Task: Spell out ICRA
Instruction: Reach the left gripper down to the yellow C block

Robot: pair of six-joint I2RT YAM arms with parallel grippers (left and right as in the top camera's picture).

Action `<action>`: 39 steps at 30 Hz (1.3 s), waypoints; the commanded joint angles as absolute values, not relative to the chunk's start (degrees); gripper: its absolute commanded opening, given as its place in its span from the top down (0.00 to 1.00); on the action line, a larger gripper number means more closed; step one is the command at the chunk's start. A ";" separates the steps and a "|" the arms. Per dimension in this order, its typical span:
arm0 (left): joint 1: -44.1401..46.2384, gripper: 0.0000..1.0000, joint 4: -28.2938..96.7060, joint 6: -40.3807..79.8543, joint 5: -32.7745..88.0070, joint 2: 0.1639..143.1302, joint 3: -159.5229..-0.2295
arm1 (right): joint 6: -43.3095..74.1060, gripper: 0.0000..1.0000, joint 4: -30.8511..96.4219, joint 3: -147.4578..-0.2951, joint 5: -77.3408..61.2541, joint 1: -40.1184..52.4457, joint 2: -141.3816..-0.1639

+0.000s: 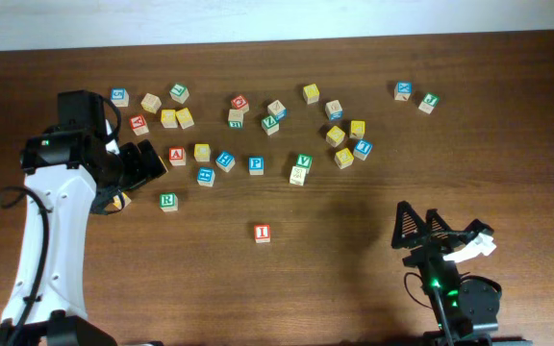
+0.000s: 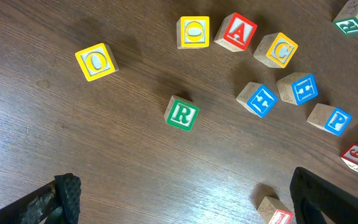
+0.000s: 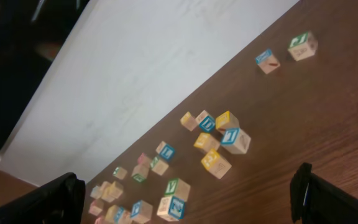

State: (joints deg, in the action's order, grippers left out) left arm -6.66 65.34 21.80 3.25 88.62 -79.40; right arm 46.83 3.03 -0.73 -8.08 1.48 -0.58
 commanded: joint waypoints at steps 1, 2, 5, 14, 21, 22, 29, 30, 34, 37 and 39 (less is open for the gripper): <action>-6.48 0.01 65.43 20.69 3.88 89.14 -79.53 | 47.44 0.02 -1.89 -0.32 -16.80 1.10 -0.19; -6.39 0.01 65.39 20.69 3.88 89.14 -79.40 | 47.44 0.02 -4.27 -0.32 -18.37 1.10 -0.19; -5.61 0.01 64.73 20.69 3.88 89.14 -78.11 | 47.44 0.02 -13.37 -0.32 -23.03 1.10 -0.19; -5.23 0.01 62.43 20.69 3.86 89.14 -76.03 | 40.36 0.02 -17.91 -6.09 -29.47 1.10 -0.21; -5.21 0.01 60.58 13.67 12.69 89.14 -75.99 | 31.48 0.02 -8.67 -9.67 -29.58 1.10 -0.43; -4.91 0.01 59.79 13.13 14.83 89.14 -76.01 | 31.46 0.02 -5.67 -9.67 -27.53 1.10 -0.43; 3.95 0.01 54.74 8.67 9.61 89.14 -80.86 | 25.69 0.02 8.38 -9.65 -13.76 1.10 -0.43; 5.06 0.01 51.57 8.67 7.57 89.14 -80.95 | 25.69 0.02 8.78 -9.65 -12.78 1.10 -0.43; 7.03 0.00 42.24 8.69 3.60 90.96 -80.93 | 25.71 0.02 14.20 -9.65 -12.80 1.10 -0.43; 7.05 0.01 41.43 8.67 3.60 93.51 -80.93 | 25.71 0.02 22.46 -9.65 -11.88 1.10 -0.43; 7.05 0.01 41.67 8.67 3.62 94.30 -80.93 | 25.69 0.02 22.33 -9.65 -7.46 1.10 -0.43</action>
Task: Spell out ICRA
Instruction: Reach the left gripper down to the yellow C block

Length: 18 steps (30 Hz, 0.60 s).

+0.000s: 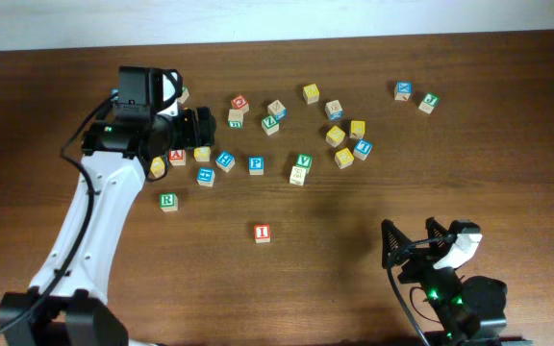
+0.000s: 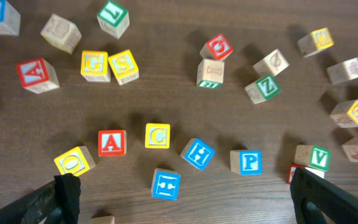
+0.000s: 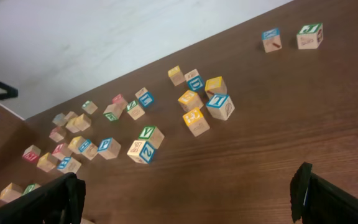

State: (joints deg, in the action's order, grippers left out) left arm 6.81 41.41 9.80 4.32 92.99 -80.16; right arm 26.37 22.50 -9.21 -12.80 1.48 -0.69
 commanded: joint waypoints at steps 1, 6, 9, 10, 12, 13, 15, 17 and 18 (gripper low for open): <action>7.05 0.01 41.69 8.67 3.62 94.39 -80.93 | 25.69 0.02 22.31 -9.65 -4.01 1.10 -0.43; 7.44 0.01 42.22 8.67 3.62 94.39 -80.93 | 16.21 0.02 18.04 -9.65 -1.67 1.10 -0.40; 9.04 0.01 42.13 8.67 3.60 94.39 -80.93 | 14.98 0.02 17.19 -9.65 -1.63 1.10 -0.40; 9.43 0.01 42.13 8.67 3.60 94.39 -80.93 | 15.00 0.02 18.61 -9.65 -1.65 1.10 -0.40; 9.98 0.01 42.26 8.67 3.60 94.39 -80.93 | 15.03 0.02 22.04 -9.65 -1.67 1.10 -0.40; 10.22 0.01 42.41 8.67 3.62 94.41 -80.93 | 15.03 0.02 23.79 -9.65 -1.67 1.10 -0.40; 10.50 0.01 42.85 8.67 3.60 94.41 -80.93 | 15.00 0.02 26.59 -9.65 -1.65 1.10 -0.40; 10.50 0.01 43.13 8.67 3.62 94.41 -80.88 | 15.03 0.02 28.16 -9.65 -1.67 1.10 -0.40; 10.50 0.01 43.33 8.67 3.62 94.41 -80.88 | 15.03 0.02 28.64 -9.65 -1.67 1.10 -0.40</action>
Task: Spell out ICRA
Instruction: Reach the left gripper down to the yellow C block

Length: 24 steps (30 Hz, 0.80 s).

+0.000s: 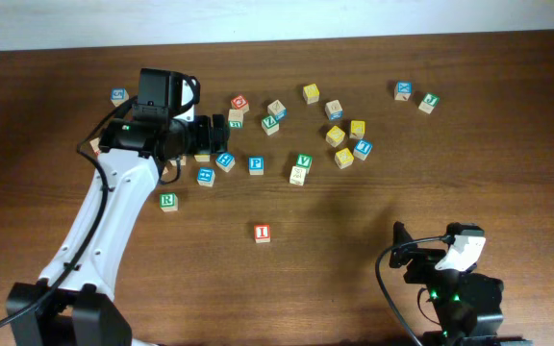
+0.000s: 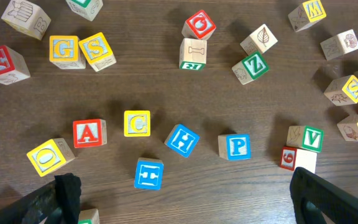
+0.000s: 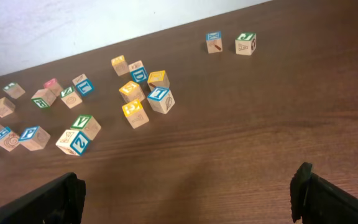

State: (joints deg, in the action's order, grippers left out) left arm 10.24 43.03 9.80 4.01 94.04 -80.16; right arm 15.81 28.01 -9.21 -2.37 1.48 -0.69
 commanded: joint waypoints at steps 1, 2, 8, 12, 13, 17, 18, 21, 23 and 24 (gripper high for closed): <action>10.50 0.01 43.44 8.64 3.62 94.41 -80.88 | 15.03 0.02 29.26 -9.65 -1.65 1.10 -0.40; 10.50 0.01 43.64 8.67 3.62 94.41 -80.88 | 15.00 0.02 30.17 -9.65 -1.65 1.10 -0.40; 10.50 0.01 45.08 8.67 3.62 94.41 -80.88 | 15.00 0.02 32.47 -9.65 -1.65 1.10 -0.40; 10.50 0.01 45.21 8.67 3.64 94.52 -80.88 | 15.00 0.02 36.47 -9.65 -1.65 1.10 -0.43; 10.50 0.01 45.06 8.67 3.64 94.76 -80.88 | 15.03 0.02 37.15 -9.65 -1.67 1.10 -0.40; 10.50 0.01 44.64 8.69 3.60 97.14 -80.88 | 15.03 0.02 38.79 -9.65 -1.65 1.10 -0.40; 10.50 0.01 43.86 8.71 3.60 97.47 -80.93 | 15.03 0.02 38.85 -9.65 -1.67 1.10 -0.43; 10.50 0.01 46.50 9.74 3.57 97.51 -82.54 | 15.03 0.02 38.85 -9.65 -1.67 1.10 -0.40; 10.48 0.00 51.16 9.76 1.80 97.67 -85.49 | 15.03 0.02 38.85 -9.65 -1.67 1.10 -0.40; 10.37 0.01 55.29 9.76 1.74 98.91 -89.36 | 15.03 0.02 38.85 -9.65 -1.67 1.10 -0.40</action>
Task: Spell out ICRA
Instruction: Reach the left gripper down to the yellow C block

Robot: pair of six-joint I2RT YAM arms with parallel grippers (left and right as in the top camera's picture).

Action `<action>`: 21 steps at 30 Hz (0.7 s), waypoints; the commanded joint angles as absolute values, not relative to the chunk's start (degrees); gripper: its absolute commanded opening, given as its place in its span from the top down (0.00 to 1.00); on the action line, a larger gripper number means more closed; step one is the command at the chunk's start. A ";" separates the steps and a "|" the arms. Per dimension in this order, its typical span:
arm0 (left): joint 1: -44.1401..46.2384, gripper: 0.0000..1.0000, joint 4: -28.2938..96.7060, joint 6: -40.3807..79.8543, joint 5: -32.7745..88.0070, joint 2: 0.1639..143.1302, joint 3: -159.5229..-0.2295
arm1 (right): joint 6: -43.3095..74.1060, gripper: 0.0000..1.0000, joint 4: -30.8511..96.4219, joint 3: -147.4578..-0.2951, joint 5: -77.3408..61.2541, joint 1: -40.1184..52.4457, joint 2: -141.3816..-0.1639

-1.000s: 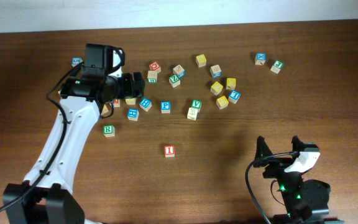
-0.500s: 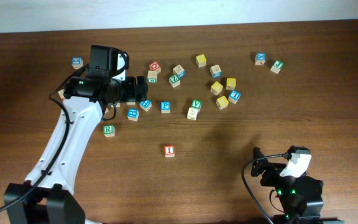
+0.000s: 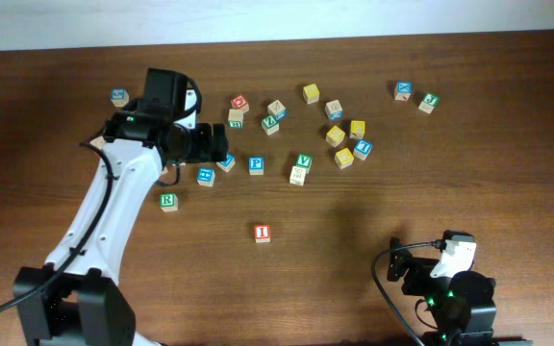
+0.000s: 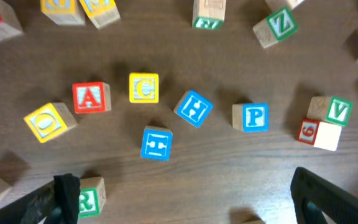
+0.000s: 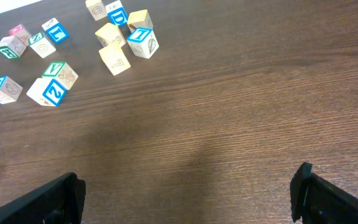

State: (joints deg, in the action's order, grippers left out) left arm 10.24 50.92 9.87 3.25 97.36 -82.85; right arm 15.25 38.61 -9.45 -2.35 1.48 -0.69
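Observation:
The red I block [image 3: 262, 232] lies alone on the near middle of the table. In the left wrist view, the red A block [image 4: 91, 98] and yellow C block [image 4: 144, 88] sit side by side. The green R block [image 4: 91, 196] lies nearer, by the left finger, and also shows in the overhead view [image 3: 167, 200]. My left gripper [image 4: 182, 205] hovers open above these blocks with nothing in it; overhead it [image 3: 212, 144] covers A and C. My right gripper [image 5: 185, 199] is open and empty, low over bare wood at the near right [image 3: 407, 272].
Other letter blocks are scattered around: blue H [image 4: 193, 107], blue P [image 4: 251, 117], yellow O [image 4: 47, 121], green V [image 4: 334, 111]. A cluster lies at centre right [image 3: 344, 139] and two blocks at the far right [image 3: 416, 96]. The wooden table's [image 3: 354, 211] far edge meets a white wall.
The left gripper has shifted slightly toward the near side; A and C sit higher in its view and R has come into view. The right wrist now looks more steeply down at the table.
The left gripper was open at the table's left, over O and R. Then it stood further right over the block cluster, and now hovers over A and C. The right arm's view dropped from the far wall to the table. No block has moved.

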 commanded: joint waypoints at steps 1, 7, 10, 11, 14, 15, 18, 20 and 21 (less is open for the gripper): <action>10.35 0.02 58.57 9.74 1.69 100.82 -92.92 | 15.03 0.02 38.85 -9.65 -1.67 1.10 -0.40; 10.39 0.01 62.17 9.76 1.69 111.18 -97.76 | 15.03 0.02 38.85 -9.65 -1.67 1.10 -0.40; 10.37 0.01 57.74 9.76 0.01 113.71 -97.73 | 15.03 0.02 38.85 -9.65 -1.67 1.10 -0.40; 10.37 0.00 56.07 9.82 -1.52 113.91 -97.71 | 15.03 0.02 38.85 -9.65 -1.67 1.10 -0.40; 10.35 0.00 52.86 12.73 -3.49 114.41 -97.71 | 15.03 0.02 38.85 -9.65 -1.65 1.10 -0.40; 10.35 0.00 51.48 12.78 -3.49 114.52 -97.71 | 15.03 0.02 38.85 -9.65 -1.67 1.10 -0.40; 10.35 0.00 47.72 12.78 -3.49 114.54 -97.71 | 15.03 0.02 38.85 -9.65 -1.67 1.10 -0.40; 10.35 0.00 45.89 12.78 -3.49 114.54 -97.67 | 15.03 0.02 38.85 -9.65 -1.67 1.10 -0.43; 10.35 0.00 45.21 12.78 -3.49 114.54 -97.65 | 15.03 0.02 38.85 -9.65 -1.67 1.10 -0.40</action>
